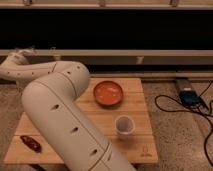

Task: Stand the bottle upright

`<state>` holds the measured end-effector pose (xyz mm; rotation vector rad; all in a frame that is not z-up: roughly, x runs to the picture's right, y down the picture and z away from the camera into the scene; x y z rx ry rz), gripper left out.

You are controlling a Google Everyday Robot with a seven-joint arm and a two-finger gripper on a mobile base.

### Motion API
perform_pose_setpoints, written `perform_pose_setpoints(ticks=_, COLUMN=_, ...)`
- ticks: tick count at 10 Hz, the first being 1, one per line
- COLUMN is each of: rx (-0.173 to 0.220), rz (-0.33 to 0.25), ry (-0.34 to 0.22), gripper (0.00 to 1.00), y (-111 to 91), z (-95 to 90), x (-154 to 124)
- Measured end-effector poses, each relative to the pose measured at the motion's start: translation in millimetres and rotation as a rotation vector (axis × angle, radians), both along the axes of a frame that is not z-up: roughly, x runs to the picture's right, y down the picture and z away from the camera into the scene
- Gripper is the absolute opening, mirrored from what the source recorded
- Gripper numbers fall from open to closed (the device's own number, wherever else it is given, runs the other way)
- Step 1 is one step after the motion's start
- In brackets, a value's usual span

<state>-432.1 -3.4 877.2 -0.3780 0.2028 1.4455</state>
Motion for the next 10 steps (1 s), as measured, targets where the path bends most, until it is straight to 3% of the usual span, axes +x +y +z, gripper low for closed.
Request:
perform_pose_setpoints(ticks=8, rx=-0.03, rz=-0.009, ry=0.054, gripper=0.65, y=7, z=36.8, x=-27)
perform_pose_setpoints(ticks=10, rx=-0.053, rz=-0.015, ry=0.081, gripper=0.65, y=12, z=50.8, x=-28)
